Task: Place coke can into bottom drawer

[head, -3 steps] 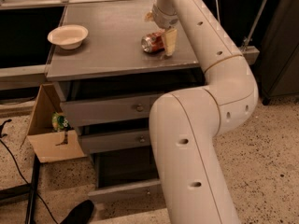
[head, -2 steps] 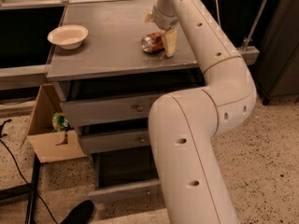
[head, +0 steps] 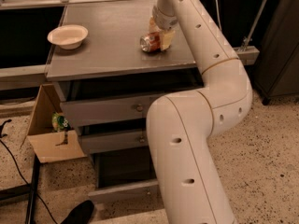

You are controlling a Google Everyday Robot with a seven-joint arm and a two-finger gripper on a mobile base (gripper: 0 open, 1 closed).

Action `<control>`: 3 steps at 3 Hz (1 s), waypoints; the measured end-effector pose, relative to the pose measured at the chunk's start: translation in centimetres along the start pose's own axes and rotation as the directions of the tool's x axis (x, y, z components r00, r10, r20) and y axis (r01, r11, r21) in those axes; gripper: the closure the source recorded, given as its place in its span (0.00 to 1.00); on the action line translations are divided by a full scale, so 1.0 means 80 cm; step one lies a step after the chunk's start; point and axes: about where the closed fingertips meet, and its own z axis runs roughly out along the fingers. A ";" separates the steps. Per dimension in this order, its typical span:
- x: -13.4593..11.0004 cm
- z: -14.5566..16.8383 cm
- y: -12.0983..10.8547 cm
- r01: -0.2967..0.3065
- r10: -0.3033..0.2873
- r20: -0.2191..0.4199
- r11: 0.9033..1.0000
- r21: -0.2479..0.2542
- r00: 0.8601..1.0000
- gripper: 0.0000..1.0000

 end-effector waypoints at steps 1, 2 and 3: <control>0.000 0.000 0.000 0.000 0.000 -0.001 1.000 0.000 1.000 0.51; 0.001 0.000 0.000 0.001 -0.001 -0.003 1.000 -0.001 1.000 0.70; 0.001 -0.013 0.001 -0.011 0.011 0.006 1.000 0.008 1.000 0.94</control>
Offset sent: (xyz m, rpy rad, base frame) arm 0.0105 -0.0108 0.0179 -0.0199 0.0087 -0.0030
